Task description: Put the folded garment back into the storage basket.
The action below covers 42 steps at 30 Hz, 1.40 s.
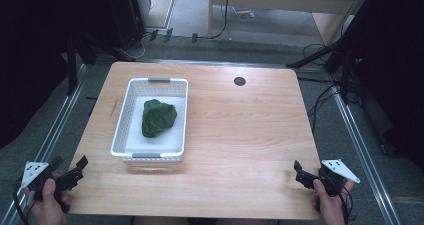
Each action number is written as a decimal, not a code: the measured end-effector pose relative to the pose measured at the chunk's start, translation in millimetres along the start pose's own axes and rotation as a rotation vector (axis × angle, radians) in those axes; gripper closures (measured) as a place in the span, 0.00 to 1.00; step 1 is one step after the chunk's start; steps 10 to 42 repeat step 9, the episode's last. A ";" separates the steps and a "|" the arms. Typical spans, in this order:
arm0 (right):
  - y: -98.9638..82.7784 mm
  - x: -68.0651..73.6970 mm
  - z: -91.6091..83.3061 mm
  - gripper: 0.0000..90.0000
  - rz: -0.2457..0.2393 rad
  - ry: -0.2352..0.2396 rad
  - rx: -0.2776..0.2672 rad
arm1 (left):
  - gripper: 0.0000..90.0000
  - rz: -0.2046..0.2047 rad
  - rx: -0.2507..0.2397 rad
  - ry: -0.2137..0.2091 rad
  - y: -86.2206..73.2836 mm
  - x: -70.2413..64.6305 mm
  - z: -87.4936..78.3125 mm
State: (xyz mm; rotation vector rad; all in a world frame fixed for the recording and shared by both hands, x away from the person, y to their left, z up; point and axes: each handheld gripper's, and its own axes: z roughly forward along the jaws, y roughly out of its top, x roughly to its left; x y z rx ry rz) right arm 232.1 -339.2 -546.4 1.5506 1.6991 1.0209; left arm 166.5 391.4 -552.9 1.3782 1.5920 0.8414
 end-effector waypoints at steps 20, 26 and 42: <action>0.7 -0.7 1.7 0.00 -0.002 0.012 0.018 | 0.15 0.015 0.015 0.007 0.4 -2.1 1.5; 0.7 -0.7 1.7 0.00 -0.002 0.012 0.018 | 0.15 0.015 0.015 0.007 0.4 -2.1 1.5; 0.7 -0.7 1.7 0.00 -0.002 0.012 0.018 | 0.15 0.015 0.015 0.007 0.4 -2.1 1.5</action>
